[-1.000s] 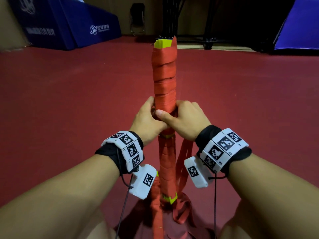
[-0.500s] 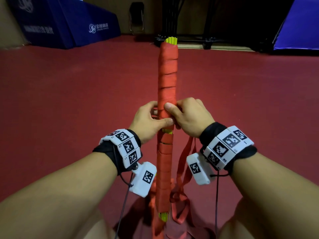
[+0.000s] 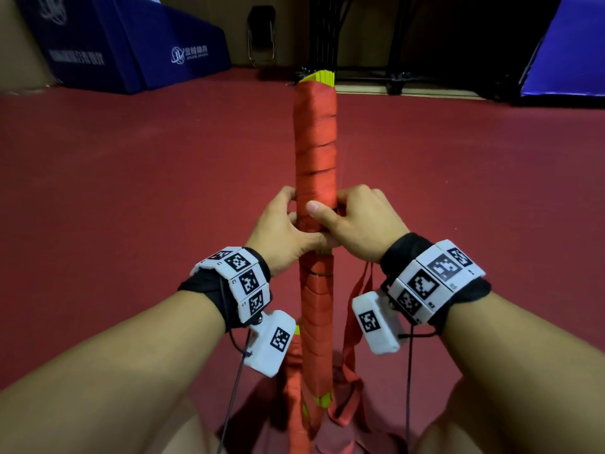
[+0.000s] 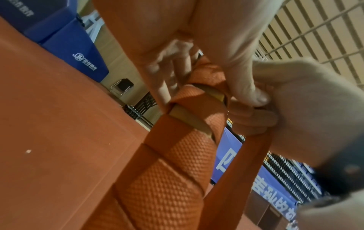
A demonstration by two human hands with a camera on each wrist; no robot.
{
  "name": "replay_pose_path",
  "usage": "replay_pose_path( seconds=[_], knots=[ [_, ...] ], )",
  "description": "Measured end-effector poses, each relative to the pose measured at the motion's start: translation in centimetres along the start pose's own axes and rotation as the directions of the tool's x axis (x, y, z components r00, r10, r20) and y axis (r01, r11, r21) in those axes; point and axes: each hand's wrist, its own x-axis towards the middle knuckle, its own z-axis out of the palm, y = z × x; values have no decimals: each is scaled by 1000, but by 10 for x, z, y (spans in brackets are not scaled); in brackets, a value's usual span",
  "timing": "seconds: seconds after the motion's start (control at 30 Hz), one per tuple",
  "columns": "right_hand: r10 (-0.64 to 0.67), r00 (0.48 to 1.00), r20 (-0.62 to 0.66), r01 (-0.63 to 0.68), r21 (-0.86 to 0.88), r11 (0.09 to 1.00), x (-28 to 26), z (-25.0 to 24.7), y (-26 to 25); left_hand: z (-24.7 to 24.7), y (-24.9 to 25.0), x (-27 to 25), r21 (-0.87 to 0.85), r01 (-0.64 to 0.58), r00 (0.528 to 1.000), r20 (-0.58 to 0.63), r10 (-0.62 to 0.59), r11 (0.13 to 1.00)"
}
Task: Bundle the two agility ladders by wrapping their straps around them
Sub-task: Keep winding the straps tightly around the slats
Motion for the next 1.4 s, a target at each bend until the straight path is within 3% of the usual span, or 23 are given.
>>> replay_pose_path(
  seconds=[0.2, 0.4, 0.63, 0.87, 1.07, 1.3, 1.4],
  knots=[
    [24, 999, 30, -24, -10, 1000, 3, -7, 9, 2, 2, 0, -61, -7, 998, 59, 11, 998],
    [58, 998, 25, -58, -4, 998, 5, -3, 11, 6, -1, 4, -78, -3, 999, -52, -1, 997],
    [146, 987, -61, -148, -37, 988, 10, 8, 17, 6, -7, 6, 57, -16, 991, -133, 23, 998],
    [167, 976, -143, -164, 37, 986, 6, 3, 16, 8, 5, 4, -21, -32, 995, -92, 30, 999],
    [119, 981, -156, -121, -5, 993, 4, 7, 14, 6, 4, 3, -60, -48, 992, -117, 41, 997],
    [78, 996, -49, -76, 50, 996, -1, 10, 2, -4, -1, 2, -45, -93, 987, -134, 86, 995],
    [24, 999, -31, -24, -2, 1000, -3, 8, -3, -7, 1, 1, -70, -87, 990, -121, 78, 994]
  ],
)
